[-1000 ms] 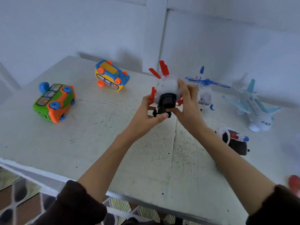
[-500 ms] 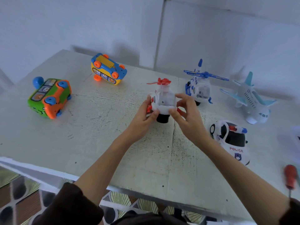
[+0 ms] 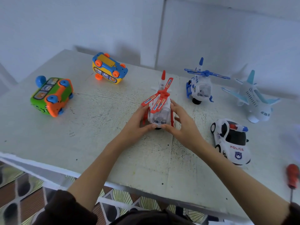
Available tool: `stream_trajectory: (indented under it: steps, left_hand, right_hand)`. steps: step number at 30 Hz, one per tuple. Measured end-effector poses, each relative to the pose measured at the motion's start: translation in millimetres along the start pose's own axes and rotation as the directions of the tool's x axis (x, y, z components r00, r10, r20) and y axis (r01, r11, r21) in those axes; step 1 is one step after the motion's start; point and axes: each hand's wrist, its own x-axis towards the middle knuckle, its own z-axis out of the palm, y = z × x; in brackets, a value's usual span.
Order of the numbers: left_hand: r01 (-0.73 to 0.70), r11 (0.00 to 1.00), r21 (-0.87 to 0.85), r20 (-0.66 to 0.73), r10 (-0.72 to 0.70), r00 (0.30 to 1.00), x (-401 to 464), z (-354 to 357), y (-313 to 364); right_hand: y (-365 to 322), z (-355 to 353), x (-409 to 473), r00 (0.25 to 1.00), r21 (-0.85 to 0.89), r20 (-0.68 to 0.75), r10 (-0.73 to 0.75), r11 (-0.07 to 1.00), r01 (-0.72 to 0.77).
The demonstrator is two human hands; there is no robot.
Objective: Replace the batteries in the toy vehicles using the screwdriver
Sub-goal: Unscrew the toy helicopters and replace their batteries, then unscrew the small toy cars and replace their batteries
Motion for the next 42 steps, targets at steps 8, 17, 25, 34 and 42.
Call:
stream_trajectory:
  steps: [8,17,25,34,42]
  left_hand:
    - [-0.034,0.999,-0.013,0.011,0.034,0.999,-21,-8,-9]
    - [-0.054,0.999,0.001,-0.023,0.054,0.998,-33,-11,-15]
    - [-0.037,0.999,-0.015,-0.019,0.037,0.999,-32,-15,-17]
    - [0.071,0.991,0.111,-0.131,-0.057,0.990,-6,-102,5]
    - [0.038,0.995,0.091,-0.407,0.002,0.913,67,-144,-5]
  right_hand:
    - [-7,8,-15,0.991,-0.104,-0.062,-0.121,0.988,0.114]
    - [-3,11,-22,0.989,-0.118,-0.060,-0.134,0.985,0.126]
    - [-1,6,-24,0.982,-0.095,-0.072,-0.177,0.981,0.170]
    - [-69,-42,91,0.919,0.056,-0.293,-0.263,0.955,0.291]
    - [-81,28,234,0.880,-0.214,0.449,-0.158,0.937,0.277]
